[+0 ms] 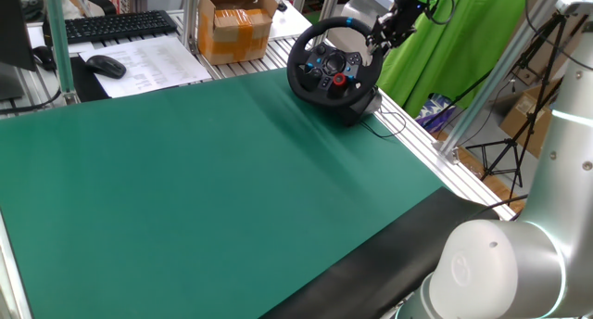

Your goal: Rotate the steering wheel 90 degrees counterclockwise

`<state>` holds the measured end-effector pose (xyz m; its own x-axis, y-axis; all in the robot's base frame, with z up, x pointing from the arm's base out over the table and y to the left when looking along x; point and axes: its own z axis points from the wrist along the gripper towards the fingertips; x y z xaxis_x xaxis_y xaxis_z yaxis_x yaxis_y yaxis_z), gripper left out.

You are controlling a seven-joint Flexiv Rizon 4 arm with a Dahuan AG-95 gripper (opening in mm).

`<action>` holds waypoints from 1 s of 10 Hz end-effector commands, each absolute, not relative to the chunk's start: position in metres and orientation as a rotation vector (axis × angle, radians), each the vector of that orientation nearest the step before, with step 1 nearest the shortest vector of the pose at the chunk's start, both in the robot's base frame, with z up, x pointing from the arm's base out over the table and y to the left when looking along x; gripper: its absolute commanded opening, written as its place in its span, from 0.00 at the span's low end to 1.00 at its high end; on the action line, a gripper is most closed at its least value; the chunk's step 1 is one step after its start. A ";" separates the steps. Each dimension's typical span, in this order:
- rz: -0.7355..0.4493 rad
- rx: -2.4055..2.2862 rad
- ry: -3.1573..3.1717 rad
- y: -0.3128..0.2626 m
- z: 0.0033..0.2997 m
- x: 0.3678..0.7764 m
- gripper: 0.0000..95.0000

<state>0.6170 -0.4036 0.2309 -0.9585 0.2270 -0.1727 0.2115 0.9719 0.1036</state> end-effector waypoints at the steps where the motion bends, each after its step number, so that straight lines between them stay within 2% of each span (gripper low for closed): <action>1: 0.130 0.324 2.941 -0.405 0.232 0.618 0.00; 6: 0.122 0.295 2.946 -0.407 0.236 0.619 0.00; 10: 0.120 0.242 2.976 -0.418 0.249 0.637 0.00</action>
